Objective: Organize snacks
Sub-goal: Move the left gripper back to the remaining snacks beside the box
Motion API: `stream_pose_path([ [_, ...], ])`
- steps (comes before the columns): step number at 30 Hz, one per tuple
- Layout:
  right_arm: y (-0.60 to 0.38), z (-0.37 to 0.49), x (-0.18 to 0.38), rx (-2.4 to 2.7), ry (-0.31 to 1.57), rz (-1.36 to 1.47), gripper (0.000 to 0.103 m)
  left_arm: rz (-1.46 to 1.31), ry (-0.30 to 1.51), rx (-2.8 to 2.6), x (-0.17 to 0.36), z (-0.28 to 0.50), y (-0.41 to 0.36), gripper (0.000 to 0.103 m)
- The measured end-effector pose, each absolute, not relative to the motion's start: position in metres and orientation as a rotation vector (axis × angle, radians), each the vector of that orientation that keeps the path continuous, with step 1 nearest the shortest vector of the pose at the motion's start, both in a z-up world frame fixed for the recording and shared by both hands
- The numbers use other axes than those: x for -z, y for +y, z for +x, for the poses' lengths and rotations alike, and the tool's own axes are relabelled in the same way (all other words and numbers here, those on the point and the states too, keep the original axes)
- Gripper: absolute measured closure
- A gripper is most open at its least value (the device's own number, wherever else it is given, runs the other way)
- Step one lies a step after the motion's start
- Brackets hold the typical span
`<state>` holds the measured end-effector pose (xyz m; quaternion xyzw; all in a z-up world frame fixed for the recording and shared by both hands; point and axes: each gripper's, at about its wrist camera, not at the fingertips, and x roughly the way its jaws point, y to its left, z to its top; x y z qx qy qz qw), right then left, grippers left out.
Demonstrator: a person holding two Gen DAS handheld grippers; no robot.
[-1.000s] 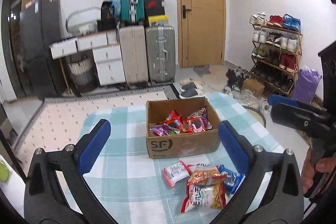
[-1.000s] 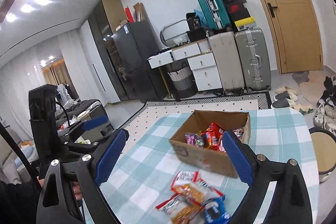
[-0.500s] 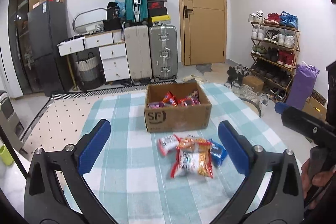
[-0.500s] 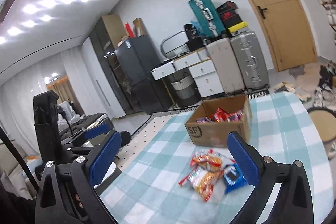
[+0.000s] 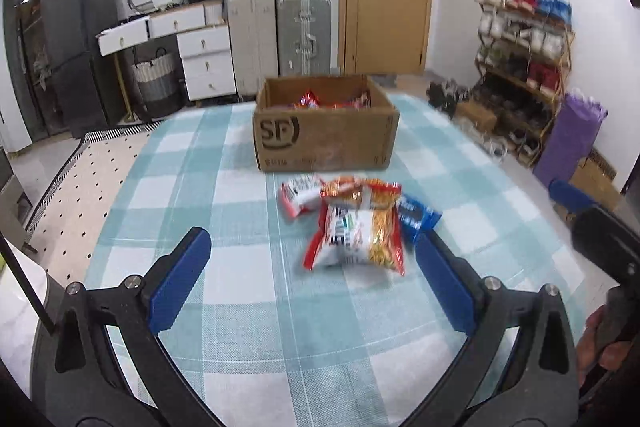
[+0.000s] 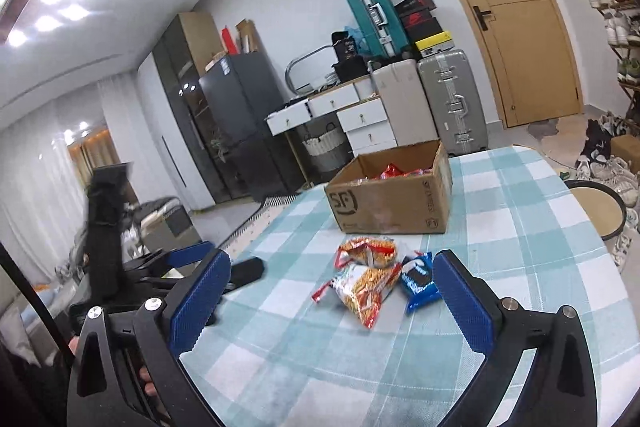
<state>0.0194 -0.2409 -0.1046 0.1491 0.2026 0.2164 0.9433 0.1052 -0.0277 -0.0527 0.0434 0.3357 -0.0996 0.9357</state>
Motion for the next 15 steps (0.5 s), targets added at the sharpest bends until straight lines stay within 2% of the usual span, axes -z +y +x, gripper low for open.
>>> stream_pose_path([
  [15, -0.257, 0.066, 0.152, -0.421, 0.529, 0.368, 0.000, -0.004, 0.941, 0.305, 0.141, 0.204, -0.059, 0.001],
])
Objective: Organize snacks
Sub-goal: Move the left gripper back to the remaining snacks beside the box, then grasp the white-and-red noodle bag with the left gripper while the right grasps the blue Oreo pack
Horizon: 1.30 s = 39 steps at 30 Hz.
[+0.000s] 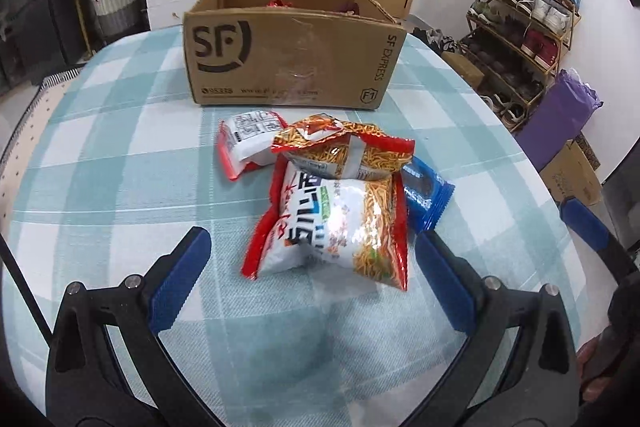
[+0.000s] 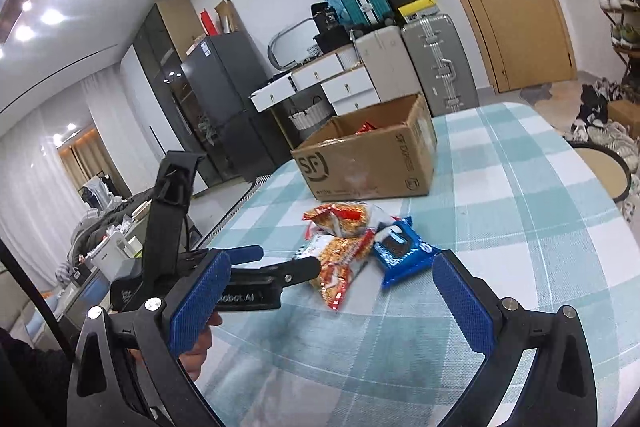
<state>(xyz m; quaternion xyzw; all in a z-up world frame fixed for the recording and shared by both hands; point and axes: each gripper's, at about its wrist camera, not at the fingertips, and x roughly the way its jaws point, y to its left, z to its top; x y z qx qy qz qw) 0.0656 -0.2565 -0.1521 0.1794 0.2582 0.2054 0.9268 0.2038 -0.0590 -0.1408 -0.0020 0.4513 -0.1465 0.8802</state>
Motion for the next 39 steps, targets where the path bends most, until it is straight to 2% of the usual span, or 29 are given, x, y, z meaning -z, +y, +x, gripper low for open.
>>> stream_pose_path([
  [10, -0.269, 0.072, 0.161, -0.428, 0.546, 0.391, 0.000, -0.113, 1.062, 0.355, 0.179, 0.244, -0.067, 0.005],
  [12, -0.270, 0.073, 0.163, -0.429, 0.552, 0.396, 0.000, -0.148, 1.070, 0.375, 0.184, 0.248, -0.067, 0.011],
  [14, -0.270, 0.074, 0.166, -0.430, 0.559, 0.406, 0.000, -0.162, 1.058, 0.395, 0.186, 0.251, -0.067, 0.027],
  [16, -0.270, 0.074, 0.168, -0.433, 0.562, 0.414, 0.000, -0.185, 1.058, 0.412, 0.187, 0.254, -0.065, 0.031],
  [20, -0.272, 0.073, 0.170, -0.426, 0.571, 0.423, 0.000, -0.249, 1.060, 0.430, 0.190, 0.257, -0.058, 0.046],
  [26, -0.270, 0.070, 0.168, -0.415, 0.580, 0.407, 0.000, -0.257, 1.043, 0.434, 0.191, 0.250, -0.049, 0.049],
  [39, -0.263, 0.064, 0.168, -0.407, 0.625, 0.412, 0.000, -0.265, 1.008, 0.410, 0.178, 0.207, -0.007, 0.049],
])
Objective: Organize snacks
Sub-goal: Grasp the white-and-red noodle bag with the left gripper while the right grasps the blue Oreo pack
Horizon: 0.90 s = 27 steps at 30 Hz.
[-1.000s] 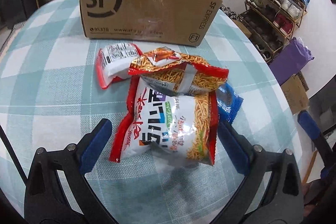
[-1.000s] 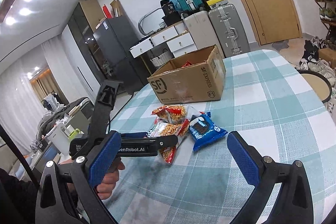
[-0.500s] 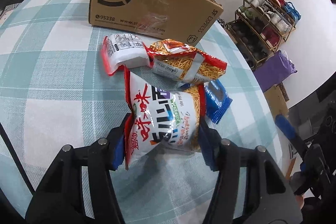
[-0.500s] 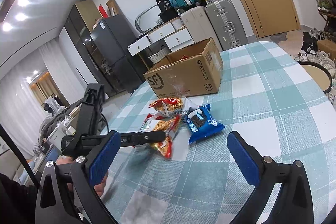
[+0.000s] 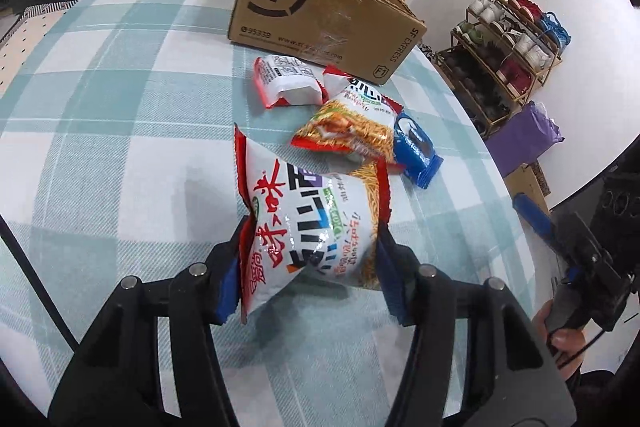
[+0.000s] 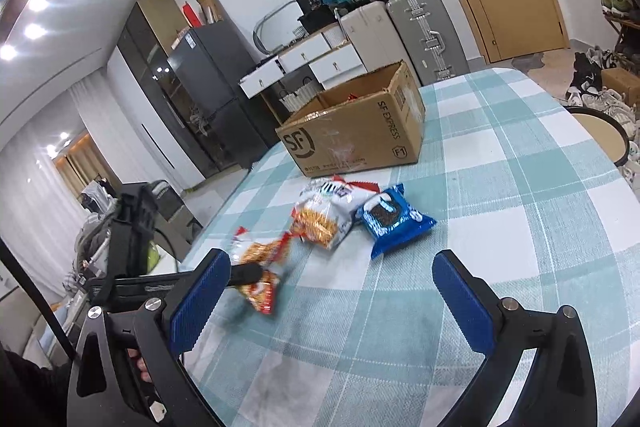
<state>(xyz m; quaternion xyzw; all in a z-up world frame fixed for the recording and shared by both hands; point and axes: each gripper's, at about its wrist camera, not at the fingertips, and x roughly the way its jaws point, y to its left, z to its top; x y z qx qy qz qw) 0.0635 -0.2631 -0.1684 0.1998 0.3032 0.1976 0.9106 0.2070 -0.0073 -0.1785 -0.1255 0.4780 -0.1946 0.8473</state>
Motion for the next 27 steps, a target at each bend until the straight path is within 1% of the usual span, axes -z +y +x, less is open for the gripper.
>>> stream_pose_path([
  [4, -0.258, 0.068, 0.169, -0.387, 0.673, 0.357, 0.000, -0.263, 0.999, 0.406, 0.178, 0.191, 0.004, 0.049],
  [7, -0.256, 0.079, 0.169, -0.364, 0.705, 0.286, 0.000, -0.287, 1.008, 0.388, 0.179, 0.171, 0.032, 0.049],
  [12, -0.247, 0.122, 0.176, -0.342, 0.781, 0.127, 0.000, -0.293, 0.999, 0.366, 0.177, 0.156, 0.049, 0.049],
  [17, -0.235, 0.171, 0.194, -0.341, 0.860, 0.031, 0.000, -0.308, 0.993, 0.347, 0.175, 0.145, 0.064, 0.049],
  [22, -0.215, 0.198, 0.209, -0.329, 0.909, -0.094, 0.002, -0.310, 0.992, 0.332, 0.171, 0.138, 0.076, 0.049],
  [23, -0.212, 0.202, 0.213, -0.337, 0.925, -0.110, 0.005, -0.310, 0.991, 0.331, 0.170, 0.137, 0.077, 0.049],
  [24, -0.210, 0.205, 0.215, -0.336, 0.935, -0.118, 0.015, -0.312, 0.990, 0.328, 0.169, 0.137, 0.078, 0.049],
  [25, -0.208, 0.208, 0.219, -0.339, 0.954, -0.124, 0.031, -0.316, 0.990, 0.327, 0.168, 0.136, 0.079, 0.049],
  [26, -0.206, 0.211, 0.223, -0.341, 0.976, -0.127, 0.036, -0.318, 0.988, 0.330, 0.166, 0.136, 0.079, 0.049],
  [27, -0.206, 0.211, 0.224, -0.336, 0.967, -0.133, 0.036, -0.317, 0.984, 0.331, 0.165, 0.134, 0.079, 0.049],
])
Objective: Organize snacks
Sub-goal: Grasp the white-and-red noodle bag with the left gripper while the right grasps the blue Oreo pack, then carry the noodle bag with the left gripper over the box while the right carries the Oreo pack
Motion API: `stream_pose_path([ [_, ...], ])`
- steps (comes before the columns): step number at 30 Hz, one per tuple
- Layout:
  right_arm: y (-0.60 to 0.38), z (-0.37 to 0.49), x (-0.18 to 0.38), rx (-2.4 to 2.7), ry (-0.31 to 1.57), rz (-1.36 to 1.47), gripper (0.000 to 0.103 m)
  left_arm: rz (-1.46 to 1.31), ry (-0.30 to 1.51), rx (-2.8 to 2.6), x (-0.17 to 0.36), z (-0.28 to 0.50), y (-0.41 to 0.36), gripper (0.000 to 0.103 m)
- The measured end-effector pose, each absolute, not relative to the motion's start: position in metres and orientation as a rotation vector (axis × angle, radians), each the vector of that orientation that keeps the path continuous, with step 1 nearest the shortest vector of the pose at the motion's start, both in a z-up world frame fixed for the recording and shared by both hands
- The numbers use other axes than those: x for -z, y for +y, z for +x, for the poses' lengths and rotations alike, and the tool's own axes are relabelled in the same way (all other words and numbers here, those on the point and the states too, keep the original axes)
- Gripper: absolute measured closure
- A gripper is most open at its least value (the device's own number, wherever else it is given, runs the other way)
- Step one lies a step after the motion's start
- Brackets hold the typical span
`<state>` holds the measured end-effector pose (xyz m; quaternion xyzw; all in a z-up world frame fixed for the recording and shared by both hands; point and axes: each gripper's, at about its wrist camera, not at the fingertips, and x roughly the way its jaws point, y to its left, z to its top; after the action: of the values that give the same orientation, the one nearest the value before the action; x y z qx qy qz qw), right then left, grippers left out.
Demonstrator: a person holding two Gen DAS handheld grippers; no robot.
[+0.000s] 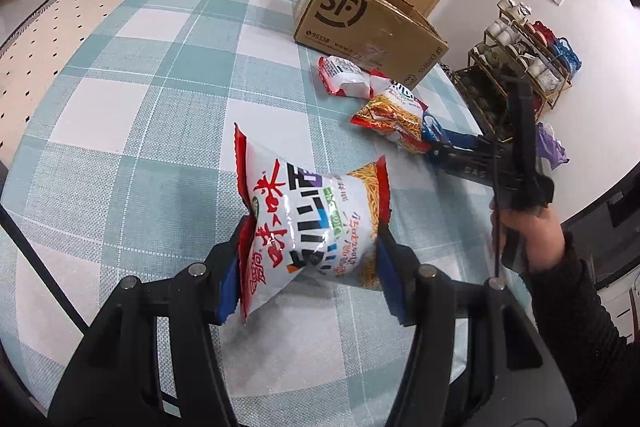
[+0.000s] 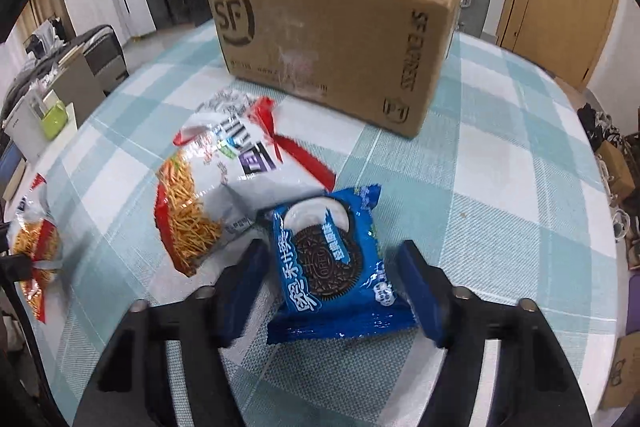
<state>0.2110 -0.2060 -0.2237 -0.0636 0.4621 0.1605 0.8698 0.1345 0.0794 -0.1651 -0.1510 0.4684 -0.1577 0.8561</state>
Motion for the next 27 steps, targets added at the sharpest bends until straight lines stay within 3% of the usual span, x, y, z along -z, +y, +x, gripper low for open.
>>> stream_pose_path([
  [2, -0.207, 0.210, 0.224, -0.344, 0.965, -0.128, 0.044, -0.309, 0.977, 0.333, 0.162, 0.133, 0.078, 0.049],
  [3, -0.208, 0.208, 0.223, -0.351, 0.963, -0.126, 0.056, -0.304, 0.975, 0.336, 0.160, 0.132, 0.077, 0.049],
  [4, -0.209, 0.206, 0.223, -0.355, 0.964, -0.124, 0.057, -0.302, 0.972, 0.338, 0.159, 0.131, 0.076, 0.049],
  [27, -0.205, 0.053, 0.126, -0.541, 0.664, 0.287, 0.058, -0.254, 0.862, 0.359, 0.106, 0.107, 0.053, 0.048],
])
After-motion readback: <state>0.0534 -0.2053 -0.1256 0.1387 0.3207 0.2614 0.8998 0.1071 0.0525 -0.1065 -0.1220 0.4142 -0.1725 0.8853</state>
